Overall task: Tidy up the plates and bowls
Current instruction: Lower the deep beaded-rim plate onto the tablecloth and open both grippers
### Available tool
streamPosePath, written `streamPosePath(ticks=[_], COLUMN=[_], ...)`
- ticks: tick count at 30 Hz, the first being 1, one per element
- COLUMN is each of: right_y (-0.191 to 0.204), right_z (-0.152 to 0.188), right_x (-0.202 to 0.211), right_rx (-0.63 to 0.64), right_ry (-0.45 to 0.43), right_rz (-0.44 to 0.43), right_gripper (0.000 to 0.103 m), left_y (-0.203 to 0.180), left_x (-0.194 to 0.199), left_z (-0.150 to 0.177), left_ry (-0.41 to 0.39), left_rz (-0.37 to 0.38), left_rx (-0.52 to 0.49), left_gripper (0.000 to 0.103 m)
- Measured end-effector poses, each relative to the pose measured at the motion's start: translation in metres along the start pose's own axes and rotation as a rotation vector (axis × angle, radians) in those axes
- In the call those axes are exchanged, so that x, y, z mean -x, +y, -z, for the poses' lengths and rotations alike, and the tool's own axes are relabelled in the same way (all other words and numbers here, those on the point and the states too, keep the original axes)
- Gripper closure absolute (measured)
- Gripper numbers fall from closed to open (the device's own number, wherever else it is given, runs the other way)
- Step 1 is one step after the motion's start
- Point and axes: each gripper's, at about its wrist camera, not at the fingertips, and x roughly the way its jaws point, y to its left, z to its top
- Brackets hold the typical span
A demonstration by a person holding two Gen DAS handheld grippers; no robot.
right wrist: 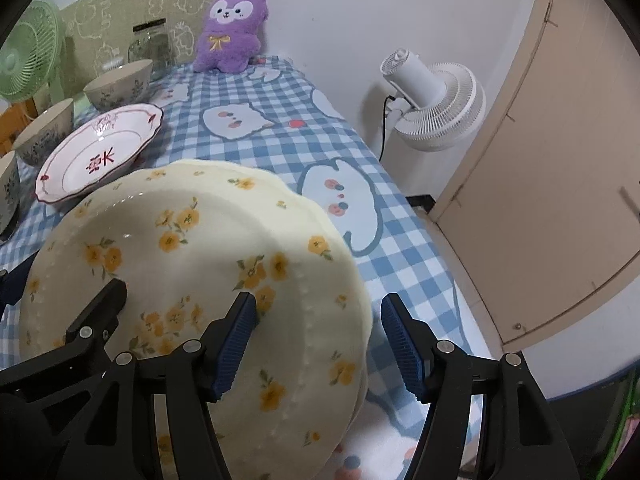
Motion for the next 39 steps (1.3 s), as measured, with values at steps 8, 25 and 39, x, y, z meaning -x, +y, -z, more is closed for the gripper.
streamPosePath(ticks=[8, 25, 39], right_y=[-0.014, -0.005, 0.02], right_z=[-0.007, -0.017, -0.029], right_x=[-0.009, 0.011, 0.065], right_rx=[-0.028, -0.02, -0.003], right_ry=[-0.019, -0.049, -0.149], right_rz=[-0.049, -0.109, -0.187], right_gripper=[0.035, 0.033, 0.021], left_y=[-0.004, 0.0, 0.027], left_x=[-0.003, 0.012, 0.056], left_z=[-0.003, -0.005, -0.019], left_ry=[0.021, 0.01, -0.067], left_rz=[-0.027, -0.021, -0.002], left_rx=[0.009, -0.007, 0.031], left_gripper=[0.019, 0.015, 0.015])
